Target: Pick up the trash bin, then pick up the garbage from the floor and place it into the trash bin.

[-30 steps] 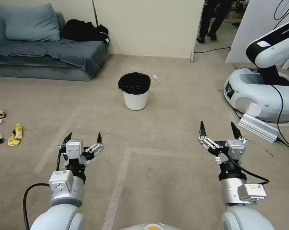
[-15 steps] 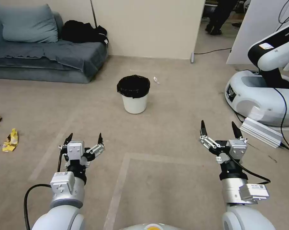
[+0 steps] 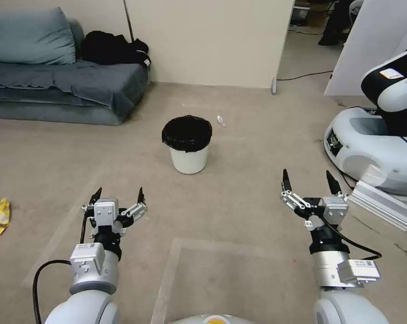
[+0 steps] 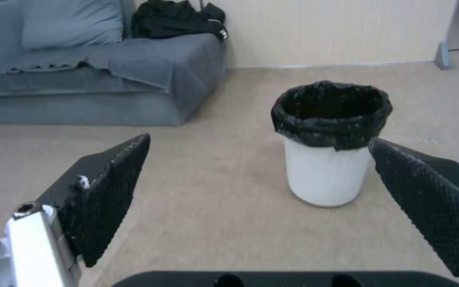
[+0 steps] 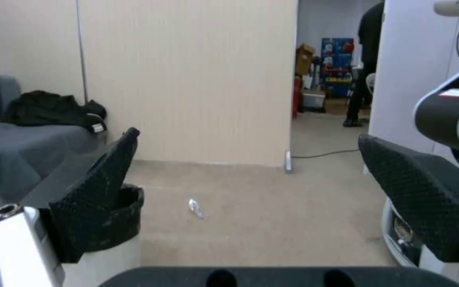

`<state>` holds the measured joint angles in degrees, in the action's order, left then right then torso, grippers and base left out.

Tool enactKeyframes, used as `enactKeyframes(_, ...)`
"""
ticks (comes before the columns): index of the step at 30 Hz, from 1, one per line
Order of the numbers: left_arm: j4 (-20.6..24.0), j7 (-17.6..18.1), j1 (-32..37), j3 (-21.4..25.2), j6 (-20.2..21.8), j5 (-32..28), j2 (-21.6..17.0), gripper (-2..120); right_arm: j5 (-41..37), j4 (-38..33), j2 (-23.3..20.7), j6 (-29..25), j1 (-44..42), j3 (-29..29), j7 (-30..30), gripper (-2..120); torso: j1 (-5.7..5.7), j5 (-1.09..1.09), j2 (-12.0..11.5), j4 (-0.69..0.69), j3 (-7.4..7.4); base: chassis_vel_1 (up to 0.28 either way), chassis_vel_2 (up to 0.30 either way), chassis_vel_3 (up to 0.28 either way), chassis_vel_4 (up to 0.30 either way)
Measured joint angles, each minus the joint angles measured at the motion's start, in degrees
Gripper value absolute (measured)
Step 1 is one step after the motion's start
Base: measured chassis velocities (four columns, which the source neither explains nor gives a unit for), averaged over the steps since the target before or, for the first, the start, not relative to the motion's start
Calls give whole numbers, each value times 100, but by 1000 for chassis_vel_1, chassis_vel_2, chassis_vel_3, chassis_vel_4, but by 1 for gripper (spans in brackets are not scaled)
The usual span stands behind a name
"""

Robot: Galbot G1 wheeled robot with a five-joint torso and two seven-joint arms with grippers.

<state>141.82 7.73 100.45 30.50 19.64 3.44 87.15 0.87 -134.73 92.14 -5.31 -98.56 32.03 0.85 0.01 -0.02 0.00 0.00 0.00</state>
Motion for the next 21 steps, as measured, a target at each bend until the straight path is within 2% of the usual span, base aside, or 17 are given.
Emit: enactKeyframes(21, 63, 58, -42, -64, 144, -40, -37, 100, 2, 36, -1, -92, -20, 8, 92, 100, 0, 2, 0, 0, 0, -187, 191, 190, -194)
